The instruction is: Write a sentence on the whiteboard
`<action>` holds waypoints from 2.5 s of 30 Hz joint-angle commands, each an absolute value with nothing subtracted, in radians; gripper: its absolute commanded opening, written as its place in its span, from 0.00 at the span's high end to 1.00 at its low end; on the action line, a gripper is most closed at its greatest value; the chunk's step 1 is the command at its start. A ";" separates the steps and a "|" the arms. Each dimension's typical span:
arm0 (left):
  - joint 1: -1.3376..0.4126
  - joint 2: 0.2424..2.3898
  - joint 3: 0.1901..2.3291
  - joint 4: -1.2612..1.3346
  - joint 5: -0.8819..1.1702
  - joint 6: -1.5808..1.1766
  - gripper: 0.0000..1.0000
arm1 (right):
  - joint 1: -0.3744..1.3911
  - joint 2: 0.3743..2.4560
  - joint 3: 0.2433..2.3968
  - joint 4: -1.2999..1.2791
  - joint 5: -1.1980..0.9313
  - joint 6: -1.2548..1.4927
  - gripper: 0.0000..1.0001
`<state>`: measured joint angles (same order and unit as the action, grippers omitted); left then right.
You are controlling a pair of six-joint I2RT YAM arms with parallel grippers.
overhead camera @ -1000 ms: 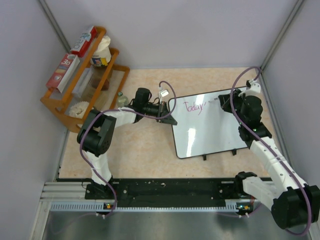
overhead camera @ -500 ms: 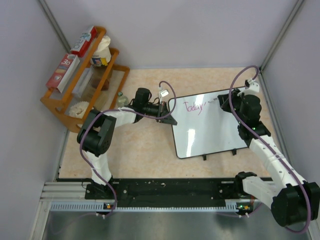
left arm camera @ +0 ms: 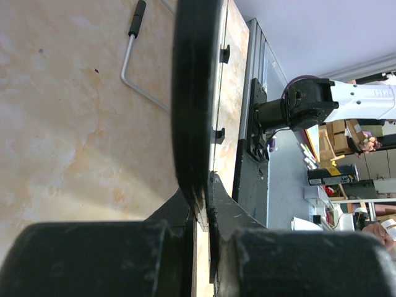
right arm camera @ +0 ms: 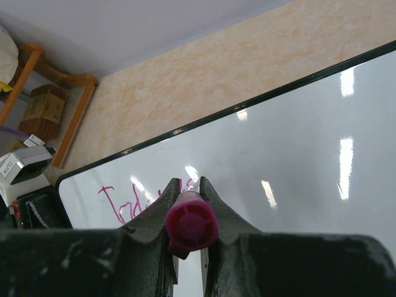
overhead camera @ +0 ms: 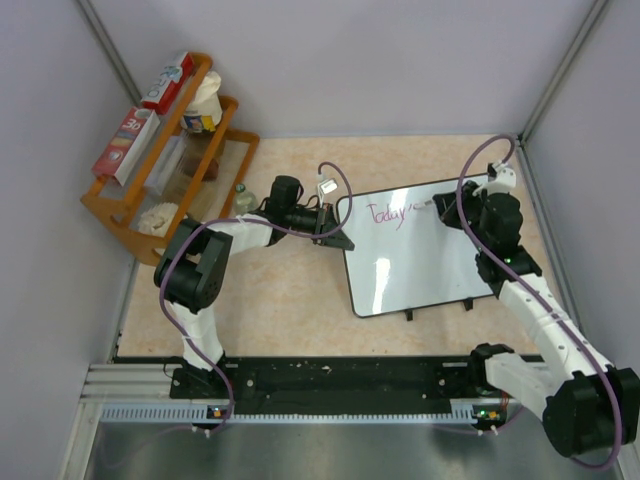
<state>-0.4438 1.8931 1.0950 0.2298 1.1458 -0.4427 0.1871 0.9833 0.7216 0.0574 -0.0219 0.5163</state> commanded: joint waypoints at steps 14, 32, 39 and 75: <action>-0.465 1.894 1.063 0.155 1.161 -0.336 1.00 | 0.178 0.925 0.684 0.021 0.025 0.486 1.00; -0.465 1.891 1.063 0.147 1.160 -0.331 1.00 | 0.178 0.949 0.658 0.097 -0.071 0.560 1.00; -0.463 1.890 1.063 0.141 1.160 -0.324 1.00 | 0.176 0.850 0.653 0.098 -0.041 0.584 1.00; -0.465 1.873 1.058 0.130 1.154 -0.311 1.00 | 0.107 0.818 0.726 0.008 -0.107 0.529 1.00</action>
